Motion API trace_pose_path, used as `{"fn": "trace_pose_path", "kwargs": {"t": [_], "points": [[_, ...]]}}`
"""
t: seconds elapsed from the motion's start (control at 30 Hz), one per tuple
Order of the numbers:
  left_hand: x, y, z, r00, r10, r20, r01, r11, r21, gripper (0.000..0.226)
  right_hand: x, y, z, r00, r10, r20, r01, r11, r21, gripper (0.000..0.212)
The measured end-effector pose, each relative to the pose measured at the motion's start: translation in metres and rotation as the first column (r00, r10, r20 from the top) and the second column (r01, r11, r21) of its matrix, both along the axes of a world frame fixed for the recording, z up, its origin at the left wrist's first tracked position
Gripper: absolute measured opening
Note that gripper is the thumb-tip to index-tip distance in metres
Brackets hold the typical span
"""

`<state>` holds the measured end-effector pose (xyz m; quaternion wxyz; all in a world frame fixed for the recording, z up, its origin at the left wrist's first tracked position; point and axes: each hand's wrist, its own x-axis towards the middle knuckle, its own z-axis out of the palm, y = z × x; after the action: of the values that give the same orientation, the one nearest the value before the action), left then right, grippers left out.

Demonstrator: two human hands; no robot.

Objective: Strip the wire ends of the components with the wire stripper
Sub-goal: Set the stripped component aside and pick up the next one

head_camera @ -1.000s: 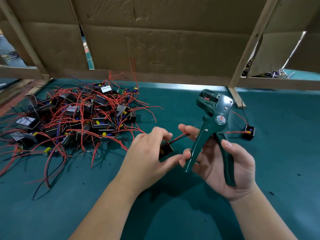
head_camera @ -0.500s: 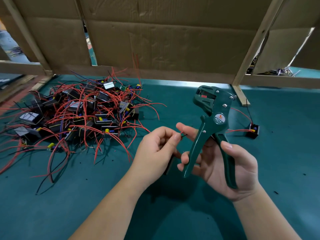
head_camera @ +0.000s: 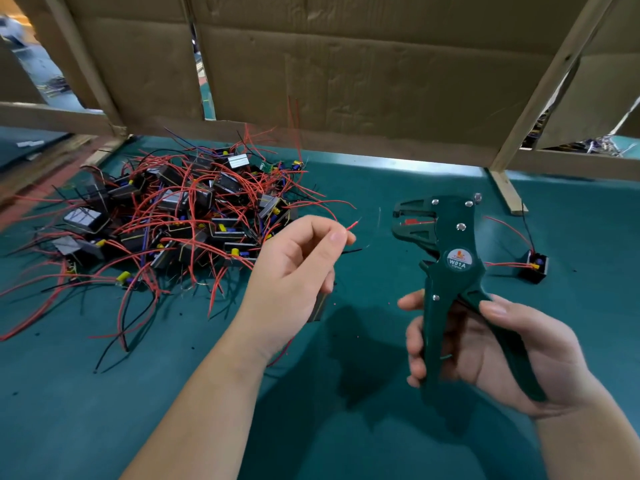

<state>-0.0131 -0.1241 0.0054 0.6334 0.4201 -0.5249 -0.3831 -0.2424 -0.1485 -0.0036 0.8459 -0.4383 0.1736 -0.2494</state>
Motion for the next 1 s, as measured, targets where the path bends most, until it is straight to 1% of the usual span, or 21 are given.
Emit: {"fn": "trace_pose_path", "kwargs": {"t": [0.1, 0.2, 0.3, 0.37, 0.47, 0.8, 1.0], "points": [[0.003, 0.001, 0.000, 0.997, 0.014, 0.071, -0.013, 1.000, -0.012, 0.015, 0.002, 0.001, 0.000, 0.997, 0.083, 0.002, -0.083, 0.996, 0.023, 0.066], [0.004, 0.002, -0.002, 0.977, 0.018, 0.213, -0.013, 1.000, -0.026, 0.015, 0.008, 0.003, 0.000, 0.991, 0.133, 0.004, -0.133, 0.991, 0.013, 0.065], [0.004, 0.003, -0.003, 0.939, 0.042, 0.341, -0.024, 0.998, -0.057, 0.015, 0.009, 0.004, 0.001, 0.988, 0.154, -0.021, -0.154, 0.988, -0.013, 0.063], [0.004, 0.003, -0.003, 0.919, 0.059, 0.390, -0.035, 0.997, -0.068, 0.015, 0.010, 0.005, 0.001, 0.987, 0.156, -0.047, -0.158, 0.987, -0.025, 0.062], [0.005, 0.003, -0.003, 0.906, 0.073, 0.417, -0.046, 0.996, -0.073, 0.015, 0.011, 0.005, -0.001, 0.985, 0.155, -0.075, -0.157, 0.987, -0.029, 0.062], [0.009, 0.003, -0.003, 0.865, 0.080, 0.495, -0.034, 0.994, -0.102, 0.014, 0.010, 0.007, -0.003, 0.978, 0.128, -0.167, -0.134, 0.991, -0.026, 0.050], [0.011, 0.002, -0.003, 0.838, 0.107, 0.535, -0.042, 0.990, -0.133, 0.013, 0.015, 0.009, -0.001, 0.976, 0.069, -0.208, -0.070, 0.998, 0.003, 0.046]]}}
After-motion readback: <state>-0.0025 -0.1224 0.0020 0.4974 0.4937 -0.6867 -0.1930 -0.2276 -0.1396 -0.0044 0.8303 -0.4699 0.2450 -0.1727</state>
